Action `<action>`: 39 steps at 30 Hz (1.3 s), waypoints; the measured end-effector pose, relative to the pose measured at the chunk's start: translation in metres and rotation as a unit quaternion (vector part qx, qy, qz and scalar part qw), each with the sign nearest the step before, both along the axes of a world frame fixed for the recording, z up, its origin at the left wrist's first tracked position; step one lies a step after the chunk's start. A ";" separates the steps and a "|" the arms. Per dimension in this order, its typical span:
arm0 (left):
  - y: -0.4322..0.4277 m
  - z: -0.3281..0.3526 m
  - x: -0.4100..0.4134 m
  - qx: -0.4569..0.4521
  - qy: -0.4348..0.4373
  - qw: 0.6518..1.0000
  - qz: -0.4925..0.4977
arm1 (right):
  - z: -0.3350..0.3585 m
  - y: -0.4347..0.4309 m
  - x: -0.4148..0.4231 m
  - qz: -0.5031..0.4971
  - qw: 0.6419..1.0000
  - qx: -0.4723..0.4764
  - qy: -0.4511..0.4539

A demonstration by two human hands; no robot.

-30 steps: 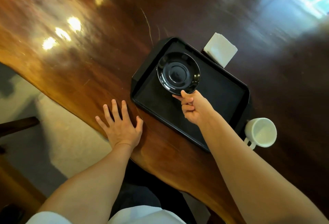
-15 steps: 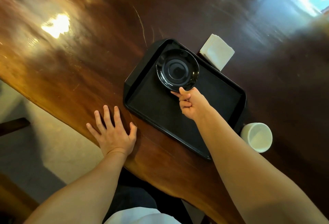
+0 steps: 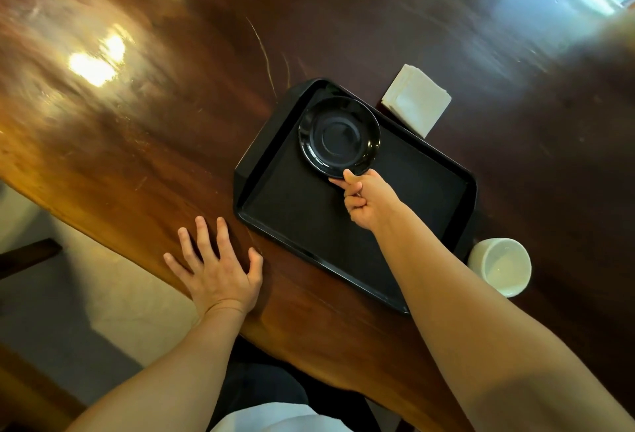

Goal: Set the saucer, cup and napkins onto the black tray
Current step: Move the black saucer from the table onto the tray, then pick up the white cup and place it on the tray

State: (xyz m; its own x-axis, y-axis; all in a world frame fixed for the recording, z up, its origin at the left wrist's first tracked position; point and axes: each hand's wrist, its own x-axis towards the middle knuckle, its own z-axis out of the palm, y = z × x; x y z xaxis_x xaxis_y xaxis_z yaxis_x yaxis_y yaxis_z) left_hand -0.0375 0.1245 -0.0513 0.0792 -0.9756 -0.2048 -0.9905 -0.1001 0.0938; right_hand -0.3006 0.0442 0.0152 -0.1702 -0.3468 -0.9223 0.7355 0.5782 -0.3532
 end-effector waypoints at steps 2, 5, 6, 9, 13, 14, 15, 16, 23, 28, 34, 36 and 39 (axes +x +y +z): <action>0.000 0.000 0.000 0.001 -0.001 1.000 0.000 | 0.001 0.001 0.000 0.007 1.000 0.007 0.003; 0.001 -0.001 0.001 0.001 -0.001 1.000 0.000 | 0.005 0.001 -0.001 0.027 0.999 0.025 0.017; 0.001 -0.002 0.000 0.001 -0.001 1.000 0.000 | 0.008 0.001 -0.002 0.040 0.998 0.031 0.026; 0.001 -0.001 0.001 0.007 0.000 1.000 0.003 | 0.015 0.004 -0.007 0.083 0.992 0.059 0.080; 0.002 0.000 0.001 0.008 0.006 1.000 0.002 | 0.025 0.021 -0.019 0.105 0.981 0.058 0.154; 0.002 0.000 0.002 0.008 0.010 1.000 0.001 | 0.026 0.028 -0.023 0.106 0.977 0.053 0.176; 0.002 0.001 0.001 0.008 0.014 1.000 0.001 | 0.027 0.037 -0.026 0.106 0.972 0.050 0.201; 0.002 0.002 0.001 0.009 0.015 1.000 0.000 | 0.027 0.046 -0.030 0.104 0.967 0.050 0.229; 0.003 0.005 -0.001 0.019 0.011 1.000 0.001 | 0.033 0.128 -0.045 0.091 0.918 0.093 0.375; 0.004 0.007 -0.002 0.021 0.010 1.000 0.002 | 0.044 0.185 -0.047 0.039 0.894 0.136 0.424; 0.005 0.009 -0.002 0.016 0.019 1.000 0.003 | 0.051 0.225 -0.051 -0.052 0.885 0.201 0.417; 0.005 0.009 -0.003 0.014 0.022 1.000 0.002 | 0.050 0.229 -0.055 -0.091 0.890 0.224 0.388; 0.005 0.009 -0.003 0.012 0.022 1.000 0.004 | 0.045 0.229 -0.063 -0.156 0.898 0.241 0.334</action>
